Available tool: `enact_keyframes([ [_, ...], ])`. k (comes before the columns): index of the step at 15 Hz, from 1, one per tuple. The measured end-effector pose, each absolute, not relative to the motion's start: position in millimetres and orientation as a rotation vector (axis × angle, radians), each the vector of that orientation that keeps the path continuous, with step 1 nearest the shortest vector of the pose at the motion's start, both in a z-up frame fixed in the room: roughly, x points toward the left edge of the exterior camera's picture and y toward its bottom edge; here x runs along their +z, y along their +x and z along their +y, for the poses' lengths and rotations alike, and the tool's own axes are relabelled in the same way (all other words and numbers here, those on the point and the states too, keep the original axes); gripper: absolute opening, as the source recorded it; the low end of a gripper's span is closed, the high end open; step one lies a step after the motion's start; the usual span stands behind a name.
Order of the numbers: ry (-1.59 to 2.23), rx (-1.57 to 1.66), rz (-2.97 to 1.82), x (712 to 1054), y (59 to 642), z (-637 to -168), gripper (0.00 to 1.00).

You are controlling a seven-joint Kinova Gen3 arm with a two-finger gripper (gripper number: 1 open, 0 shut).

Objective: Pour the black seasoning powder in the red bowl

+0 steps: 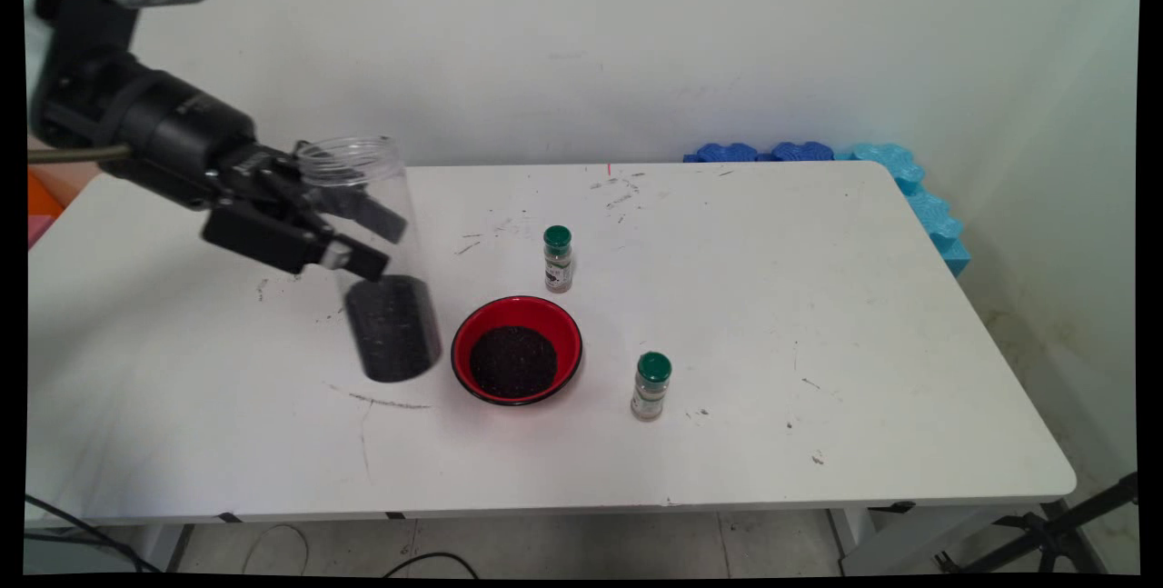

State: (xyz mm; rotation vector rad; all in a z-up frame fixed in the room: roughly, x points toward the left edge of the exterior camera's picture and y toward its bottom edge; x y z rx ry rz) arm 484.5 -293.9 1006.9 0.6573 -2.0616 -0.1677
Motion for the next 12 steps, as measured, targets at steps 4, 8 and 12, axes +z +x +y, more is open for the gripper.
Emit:
enact_keyframes([
  [4, 0.678, -0.238, -2.027, 994.8, 459.8, -303.8, 0.00],
  [8, 0.693, -0.292, -2.028, 975.0, 444.3, -312.7, 0.00],
  [12, 0.808, -0.366, -2.010, 952.2, 436.4, -320.2, 0.00],
])
